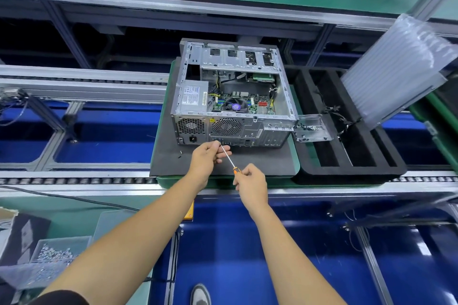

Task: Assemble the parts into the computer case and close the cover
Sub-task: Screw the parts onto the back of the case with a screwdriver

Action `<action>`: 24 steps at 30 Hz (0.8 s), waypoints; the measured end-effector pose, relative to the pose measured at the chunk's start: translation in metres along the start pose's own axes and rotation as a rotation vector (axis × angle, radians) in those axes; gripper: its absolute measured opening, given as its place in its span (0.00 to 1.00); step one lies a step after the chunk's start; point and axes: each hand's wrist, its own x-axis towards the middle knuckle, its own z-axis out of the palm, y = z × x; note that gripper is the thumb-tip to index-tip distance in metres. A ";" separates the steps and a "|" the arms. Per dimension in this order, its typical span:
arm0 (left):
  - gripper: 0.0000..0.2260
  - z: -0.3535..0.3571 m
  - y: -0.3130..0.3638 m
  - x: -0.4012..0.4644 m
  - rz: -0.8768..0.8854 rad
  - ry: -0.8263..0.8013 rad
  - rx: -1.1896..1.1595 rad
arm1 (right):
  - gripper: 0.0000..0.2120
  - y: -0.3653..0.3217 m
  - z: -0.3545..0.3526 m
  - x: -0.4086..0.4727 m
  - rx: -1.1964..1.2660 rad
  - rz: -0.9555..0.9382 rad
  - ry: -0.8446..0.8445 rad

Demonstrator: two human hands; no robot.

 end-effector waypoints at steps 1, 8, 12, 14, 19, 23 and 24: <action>0.08 0.000 0.000 0.000 0.001 -0.014 0.004 | 0.13 0.000 -0.001 0.000 -0.004 0.004 0.002; 0.10 0.003 0.007 -0.002 0.023 -0.060 0.048 | 0.14 -0.002 -0.006 -0.001 -0.002 0.008 0.009; 0.11 0.002 0.009 -0.001 0.008 -0.098 0.110 | 0.11 -0.003 -0.007 -0.003 -0.029 0.012 0.023; 0.11 0.001 0.009 0.000 0.001 -0.118 0.131 | 0.10 -0.002 -0.008 -0.003 -0.045 0.017 0.032; 0.12 0.007 0.008 0.001 -0.107 -0.108 0.074 | 0.06 0.003 -0.008 -0.002 -0.133 -0.004 0.081; 0.10 0.017 0.007 0.001 -0.166 -0.058 -0.035 | 0.09 0.005 -0.005 -0.002 -0.160 -0.031 0.140; 0.10 0.020 0.007 0.000 -0.176 -0.044 -0.059 | 0.09 0.006 -0.005 -0.002 -0.181 -0.038 0.159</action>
